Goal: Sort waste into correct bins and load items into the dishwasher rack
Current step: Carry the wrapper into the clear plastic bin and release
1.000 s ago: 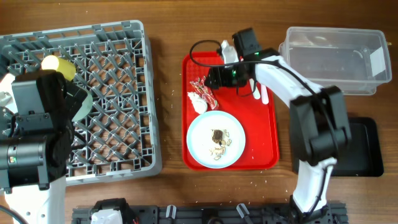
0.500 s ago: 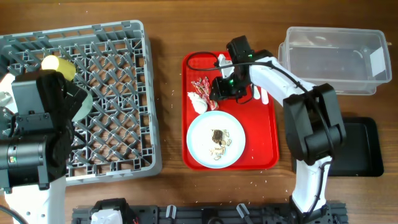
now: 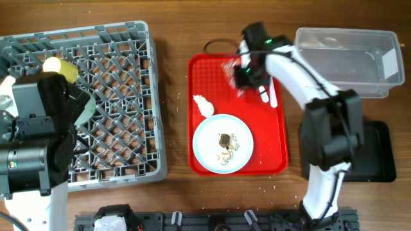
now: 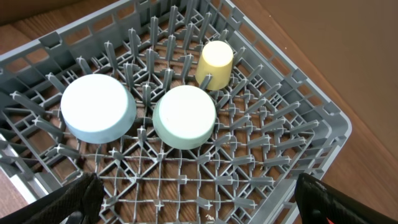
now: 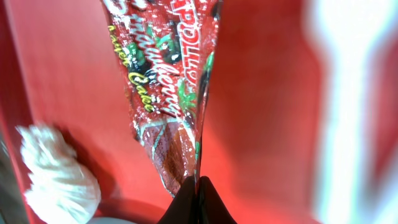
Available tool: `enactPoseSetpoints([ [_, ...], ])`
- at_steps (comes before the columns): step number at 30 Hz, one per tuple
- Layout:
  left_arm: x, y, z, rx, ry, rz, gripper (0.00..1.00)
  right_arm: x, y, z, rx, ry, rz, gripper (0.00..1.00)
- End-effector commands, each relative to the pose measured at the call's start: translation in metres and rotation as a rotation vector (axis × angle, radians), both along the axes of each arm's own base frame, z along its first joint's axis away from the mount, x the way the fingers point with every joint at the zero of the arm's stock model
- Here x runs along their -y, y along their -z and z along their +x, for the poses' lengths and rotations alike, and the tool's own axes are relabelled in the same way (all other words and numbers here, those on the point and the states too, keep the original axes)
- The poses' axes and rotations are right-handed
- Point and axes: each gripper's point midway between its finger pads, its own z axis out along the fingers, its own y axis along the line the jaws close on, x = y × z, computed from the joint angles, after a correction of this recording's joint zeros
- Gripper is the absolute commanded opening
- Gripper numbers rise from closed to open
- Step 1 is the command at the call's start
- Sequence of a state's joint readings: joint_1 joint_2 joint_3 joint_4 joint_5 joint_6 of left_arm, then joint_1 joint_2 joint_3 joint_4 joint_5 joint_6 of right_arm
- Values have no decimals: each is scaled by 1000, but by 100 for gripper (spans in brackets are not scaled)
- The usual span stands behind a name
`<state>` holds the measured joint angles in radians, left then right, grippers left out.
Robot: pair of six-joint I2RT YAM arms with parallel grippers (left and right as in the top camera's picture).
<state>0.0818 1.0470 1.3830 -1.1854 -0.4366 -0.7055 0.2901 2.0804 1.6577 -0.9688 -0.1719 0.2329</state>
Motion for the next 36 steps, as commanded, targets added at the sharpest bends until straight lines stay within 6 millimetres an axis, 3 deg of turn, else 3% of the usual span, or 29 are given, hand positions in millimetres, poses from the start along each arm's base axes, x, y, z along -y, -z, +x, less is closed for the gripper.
enactPoseSetpoints([
  [1,-2,-4,-1,20,-17,-5,100,60,-82,33,198,272,-32,4],
  [3,-2,-4,-1,20,-17,-5,100,102,-110,38,250,444,-5,4],
  [5,-2,-4,-1,20,-17,-5,100,164,-135,37,287,692,31,4],
  [7,-2,-4,-1,20,-17,-5,100,216,-138,32,283,904,52,5],
  [10,-2,-4,-1,20,-17,-5,100,267,-132,26,284,1067,59,6],
  [11,-2,-4,-1,20,-17,-5,100,275,-134,28,305,1067,58,40],
  [13,-2,-4,-1,20,-17,-5,100,277,-140,37,360,946,52,85],
  [14,-2,-4,-1,20,-17,-5,100,262,-144,44,384,798,94,96],
  [15,-2,-4,-1,20,-17,-5,100,241,-148,48,390,658,171,100],
  [16,-2,-4,-1,20,-17,-5,100,220,-153,50,398,544,254,100],
  [19,-2,-4,-1,20,-17,-5,100,127,-183,38,442,86,556,100],
  [21,-2,-4,-1,20,-17,-5,100,91,-177,27,405,-32,546,100],
  [22,-2,-4,-1,20,-17,-5,100,64,-160,17,355,-100,462,100],
  [25,-2,-4,-1,20,-17,-5,100,19,-120,-2,281,-218,255,100],
  [29,-2,-4,-1,20,-17,-5,100,-64,-64,-34,293,-422,110,99],
  [30,-2,-4,-1,20,-17,-5,100,-73,-54,-37,297,-418,79,96],
  [32,-2,-4,-1,20,-17,-5,100,-94,-32,-49,294,-407,49,77],
  [33,-2,-4,-1,20,-17,-5,100,-107,-20,-57,286,-446,52,75],
  [36,-2,-4,-1,20,-17,-5,100,-124,6,-69,257,-490,48,71],
])
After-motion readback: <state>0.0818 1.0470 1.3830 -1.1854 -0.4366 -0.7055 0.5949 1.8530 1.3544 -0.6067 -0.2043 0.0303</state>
